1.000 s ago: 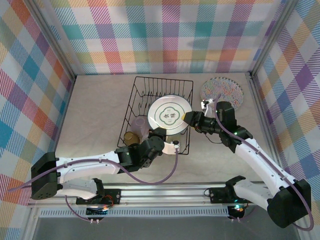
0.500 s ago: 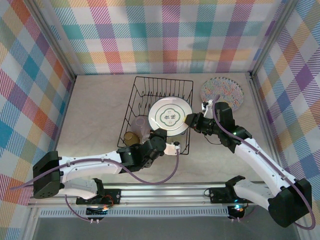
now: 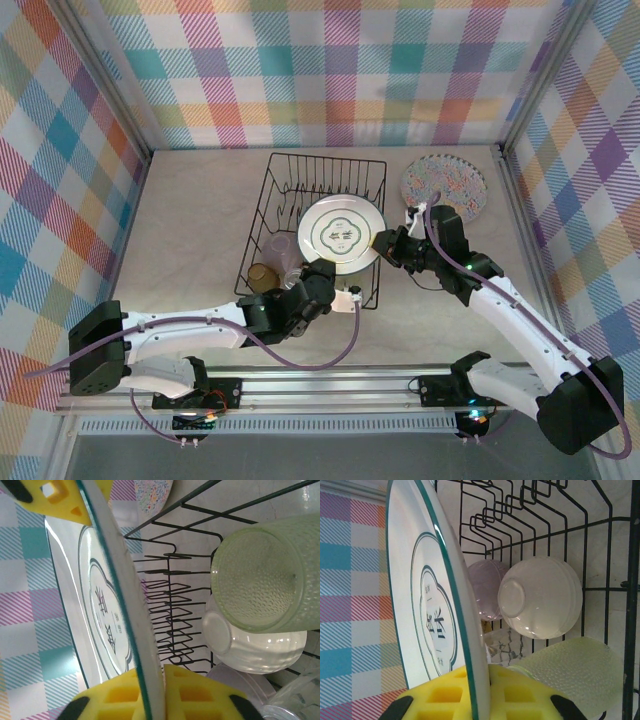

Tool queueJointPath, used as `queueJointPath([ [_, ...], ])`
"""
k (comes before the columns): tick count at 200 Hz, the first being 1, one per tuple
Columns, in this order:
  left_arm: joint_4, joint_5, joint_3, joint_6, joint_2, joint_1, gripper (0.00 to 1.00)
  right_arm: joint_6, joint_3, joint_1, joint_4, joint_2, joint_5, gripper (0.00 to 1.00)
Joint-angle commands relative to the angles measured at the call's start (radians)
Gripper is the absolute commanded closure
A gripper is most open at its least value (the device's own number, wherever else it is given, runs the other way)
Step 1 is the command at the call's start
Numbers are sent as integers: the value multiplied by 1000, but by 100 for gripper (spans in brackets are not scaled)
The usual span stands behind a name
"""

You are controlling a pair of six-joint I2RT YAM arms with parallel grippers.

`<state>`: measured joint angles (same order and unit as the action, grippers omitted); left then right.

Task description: Unload the mixed dishes from the dish rack

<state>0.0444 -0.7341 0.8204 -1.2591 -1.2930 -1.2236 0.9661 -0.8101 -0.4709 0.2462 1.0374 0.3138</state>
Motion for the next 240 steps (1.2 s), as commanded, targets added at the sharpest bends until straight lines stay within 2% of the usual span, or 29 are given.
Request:
queueJointPath([
  [1, 18, -13, -9, 18, 27, -5, 64, -34, -24, -6, -25, -2, -17, 100],
  [28, 32, 6, -25, 35, 57, -8, 10, -44, -42, -1, -27, -4, -30, 100],
  [36, 32, 11, -27, 42, 66, -8, 0, -47, -50, 3, -26, -1, -29, 100],
  [79, 5, 22, 9, 137, 110, -9, 0, -46, -90, 80, -62, 22, 26, 100],
  [140, -183, 92, 197, 520, 199, 26, 0, -38, -171, 361, -129, 77, 119, 100],
  [175, -313, 190, 327, 767, 231, 120, 0, -3, -192, 508, -204, 154, 99, 100],
  [201, -481, 280, 434, 927, 223, 194, 0, 32, -178, 587, -281, 246, 69, 100],
  [240, -633, 508, 489, 1180, 235, 405, 0, 64, -116, 657, -442, 361, 13, 100],
])
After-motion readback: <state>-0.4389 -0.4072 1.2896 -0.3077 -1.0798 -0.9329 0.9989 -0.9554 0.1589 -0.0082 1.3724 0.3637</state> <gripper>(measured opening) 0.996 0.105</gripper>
